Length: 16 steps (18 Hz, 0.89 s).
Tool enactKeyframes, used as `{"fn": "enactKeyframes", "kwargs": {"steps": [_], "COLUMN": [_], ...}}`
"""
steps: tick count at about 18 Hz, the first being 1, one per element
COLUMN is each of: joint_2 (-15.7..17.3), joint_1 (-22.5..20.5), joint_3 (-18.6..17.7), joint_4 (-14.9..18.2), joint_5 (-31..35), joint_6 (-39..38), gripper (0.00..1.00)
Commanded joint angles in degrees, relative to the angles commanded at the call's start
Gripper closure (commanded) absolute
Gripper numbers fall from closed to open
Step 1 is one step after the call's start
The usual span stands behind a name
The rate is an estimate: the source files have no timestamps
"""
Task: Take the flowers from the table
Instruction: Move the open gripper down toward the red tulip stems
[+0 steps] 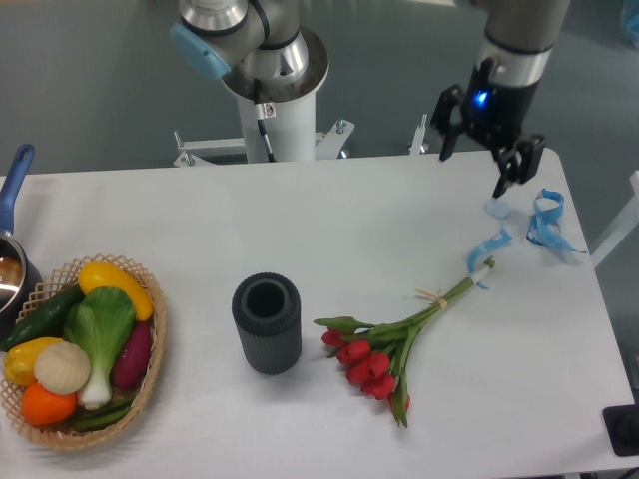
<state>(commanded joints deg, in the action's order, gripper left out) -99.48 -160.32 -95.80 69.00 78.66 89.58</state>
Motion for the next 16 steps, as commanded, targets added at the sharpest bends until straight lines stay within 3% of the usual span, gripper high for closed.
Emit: {"fn": "enactKeyframes", "kwargs": {"steps": [4, 7, 16], "joint_2": [-4.83, -9.4, -17.76], "joint_1": [2.02, 3.96, 7.12], "joint_3": [-0.26, -0.53, -0.88], "joint_4": [-3.86, -9.05, -15.56], "joint_5": [0.0, 0.18, 0.18], "joint_6": [-1.07, -1.77, -4.59], "gripper": [0.0, 0.0, 0.0]}}
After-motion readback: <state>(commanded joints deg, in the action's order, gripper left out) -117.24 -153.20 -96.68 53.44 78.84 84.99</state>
